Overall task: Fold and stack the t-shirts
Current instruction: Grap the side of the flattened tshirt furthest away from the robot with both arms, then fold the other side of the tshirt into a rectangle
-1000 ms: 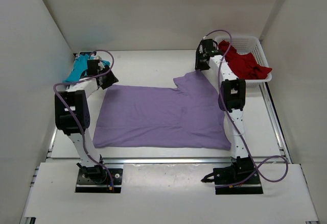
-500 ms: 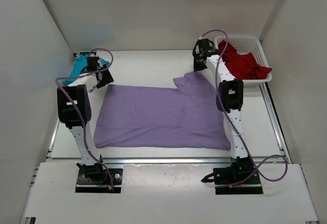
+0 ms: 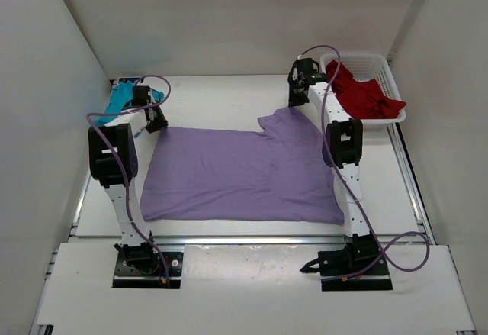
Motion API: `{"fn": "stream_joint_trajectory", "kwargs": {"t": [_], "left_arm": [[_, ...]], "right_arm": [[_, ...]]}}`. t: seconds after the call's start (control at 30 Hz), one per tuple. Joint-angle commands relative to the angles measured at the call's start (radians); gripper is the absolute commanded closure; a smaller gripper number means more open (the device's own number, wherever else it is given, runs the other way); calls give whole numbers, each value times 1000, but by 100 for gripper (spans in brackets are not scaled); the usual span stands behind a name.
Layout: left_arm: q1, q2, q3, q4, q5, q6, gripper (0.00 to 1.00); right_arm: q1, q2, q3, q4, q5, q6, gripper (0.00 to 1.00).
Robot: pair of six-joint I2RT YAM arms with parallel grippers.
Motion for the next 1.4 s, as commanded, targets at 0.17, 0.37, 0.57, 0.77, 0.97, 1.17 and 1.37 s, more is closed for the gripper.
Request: {"fn": "stream_joint_trajectory", "kwargs": {"t": [0.17,0.37,0.57,0.77,0.97,1.17,1.37], "left_arm": [[2,-33,-14,37,43,-23,82],[20,-68,-66,94,62,-56,97],[11,-136,-101,103,73,-43,100],[5,-234,-186,123,119,-71,100],[-21,-312,-253,143,128,-74,100],[-30,-392,-304,126,123,-80,100],[-3,-508,-382,126,120,-65,100]], "right_arm": [[12,-67,62,-10,-50,3,100],[7,-112,77,-68,-108,10,100],[-3,-176,112,-214,-218,46,100],[58,-436,-186,-245,-96,-3,100],[61,-860,-1017,218,-131,96,100],[90,-1055,-1266,320,-93,131,100],[81,-1250,-1385,317,-93,138,100]]}}
